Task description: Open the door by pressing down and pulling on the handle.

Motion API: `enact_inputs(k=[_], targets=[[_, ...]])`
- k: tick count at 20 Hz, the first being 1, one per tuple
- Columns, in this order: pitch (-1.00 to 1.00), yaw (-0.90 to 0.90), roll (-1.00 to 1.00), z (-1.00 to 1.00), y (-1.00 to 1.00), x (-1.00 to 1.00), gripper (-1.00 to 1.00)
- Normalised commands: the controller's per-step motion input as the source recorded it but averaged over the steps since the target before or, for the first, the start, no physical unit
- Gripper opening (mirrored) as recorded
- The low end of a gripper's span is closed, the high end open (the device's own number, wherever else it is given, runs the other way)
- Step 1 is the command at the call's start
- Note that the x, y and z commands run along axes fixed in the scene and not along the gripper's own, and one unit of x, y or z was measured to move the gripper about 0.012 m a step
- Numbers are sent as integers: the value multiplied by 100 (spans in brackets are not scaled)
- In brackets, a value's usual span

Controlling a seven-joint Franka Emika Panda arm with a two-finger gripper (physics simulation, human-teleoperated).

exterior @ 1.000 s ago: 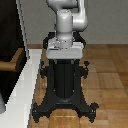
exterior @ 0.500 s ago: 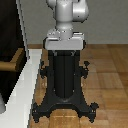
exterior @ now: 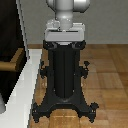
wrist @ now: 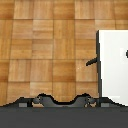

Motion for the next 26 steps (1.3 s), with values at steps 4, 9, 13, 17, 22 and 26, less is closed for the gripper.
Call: enact_inputs(k=[4, 9, 13, 17, 22, 26], targets=[[0, 0, 0, 25, 0, 0, 100], [0, 0, 0, 60, 0, 0, 100], [0, 0, 0, 25, 0, 0, 100], [0, 0, 0, 25, 0, 0, 100], [0, 0, 0, 0, -20, 0, 100], [0, 0, 0, 0, -50, 0, 100]])
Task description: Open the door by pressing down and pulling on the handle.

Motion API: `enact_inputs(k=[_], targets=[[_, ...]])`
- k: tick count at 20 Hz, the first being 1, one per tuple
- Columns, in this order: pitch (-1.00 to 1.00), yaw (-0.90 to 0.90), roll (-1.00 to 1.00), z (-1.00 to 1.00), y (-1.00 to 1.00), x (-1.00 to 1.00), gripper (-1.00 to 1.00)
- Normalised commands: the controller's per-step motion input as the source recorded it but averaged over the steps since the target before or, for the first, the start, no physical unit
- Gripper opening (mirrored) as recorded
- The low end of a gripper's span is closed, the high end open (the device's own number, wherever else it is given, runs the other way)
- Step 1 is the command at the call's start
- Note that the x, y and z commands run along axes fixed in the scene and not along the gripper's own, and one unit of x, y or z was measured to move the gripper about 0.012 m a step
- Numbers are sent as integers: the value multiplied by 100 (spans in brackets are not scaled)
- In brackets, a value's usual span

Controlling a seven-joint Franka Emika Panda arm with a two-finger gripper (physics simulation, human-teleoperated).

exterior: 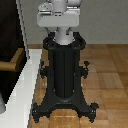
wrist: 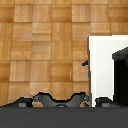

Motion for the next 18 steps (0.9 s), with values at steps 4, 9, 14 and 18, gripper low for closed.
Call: enact_inputs(k=[4, 9, 14, 18], targets=[[0, 0, 0, 0, -100, 0, 100], [0, 0, 0, 0, -100, 0, 100], [0, 0, 0, 0, -100, 0, 100], [0, 0, 0, 0, -25, 0, 100]])
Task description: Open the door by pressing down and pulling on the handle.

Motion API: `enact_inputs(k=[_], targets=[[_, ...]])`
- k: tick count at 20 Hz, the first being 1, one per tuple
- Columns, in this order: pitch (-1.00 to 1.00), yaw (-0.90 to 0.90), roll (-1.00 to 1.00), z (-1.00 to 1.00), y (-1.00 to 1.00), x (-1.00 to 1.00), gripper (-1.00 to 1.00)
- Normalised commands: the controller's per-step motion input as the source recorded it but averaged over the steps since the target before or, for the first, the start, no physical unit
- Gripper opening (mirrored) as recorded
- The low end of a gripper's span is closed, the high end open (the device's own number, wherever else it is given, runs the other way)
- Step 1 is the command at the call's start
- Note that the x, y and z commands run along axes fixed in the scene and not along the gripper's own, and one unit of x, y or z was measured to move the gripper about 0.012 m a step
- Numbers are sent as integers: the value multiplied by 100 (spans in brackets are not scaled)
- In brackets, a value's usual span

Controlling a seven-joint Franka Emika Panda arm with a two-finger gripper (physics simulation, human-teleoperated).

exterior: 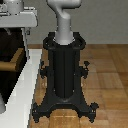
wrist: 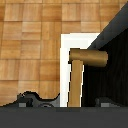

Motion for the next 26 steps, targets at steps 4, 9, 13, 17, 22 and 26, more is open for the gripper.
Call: enact_inputs(k=[4, 9, 13, 17, 22, 26], targets=[[0, 0, 0, 0, 0, 0, 100], [0, 0, -6, 0, 0, 0, 100], [0, 0, -4, 0, 0, 0, 100], [0, 0, -8, 0, 0, 0, 100], [0, 0, -3, 0, 0, 0, 100], [0, 0, 0, 0, 0, 0, 100]])
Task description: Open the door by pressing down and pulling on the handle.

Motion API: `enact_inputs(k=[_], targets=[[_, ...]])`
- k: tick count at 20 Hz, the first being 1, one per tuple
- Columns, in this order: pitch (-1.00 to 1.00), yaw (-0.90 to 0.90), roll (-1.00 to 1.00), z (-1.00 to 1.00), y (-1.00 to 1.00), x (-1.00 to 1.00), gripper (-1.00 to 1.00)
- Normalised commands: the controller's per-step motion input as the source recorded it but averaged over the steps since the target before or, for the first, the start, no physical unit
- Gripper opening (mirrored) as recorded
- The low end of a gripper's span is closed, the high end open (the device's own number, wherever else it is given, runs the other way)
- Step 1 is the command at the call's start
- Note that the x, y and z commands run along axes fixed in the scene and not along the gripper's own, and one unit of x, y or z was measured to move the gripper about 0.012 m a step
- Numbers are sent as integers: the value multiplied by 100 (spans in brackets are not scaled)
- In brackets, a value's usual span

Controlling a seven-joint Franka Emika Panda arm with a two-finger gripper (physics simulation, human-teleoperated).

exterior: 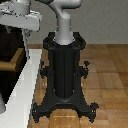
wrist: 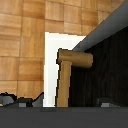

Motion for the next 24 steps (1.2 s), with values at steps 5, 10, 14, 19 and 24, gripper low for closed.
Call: enact_inputs(k=[5, 10, 14, 19, 24], targets=[[0, 0, 0, 0, 0, 0, 100], [0, 0, 0, -20, 0, 0, 100], [0, 0, 0, -50, 0, 0, 100], [0, 0, 0, -40, 0, 0, 100], [0, 0, 0, -20, -40, 0, 100]])
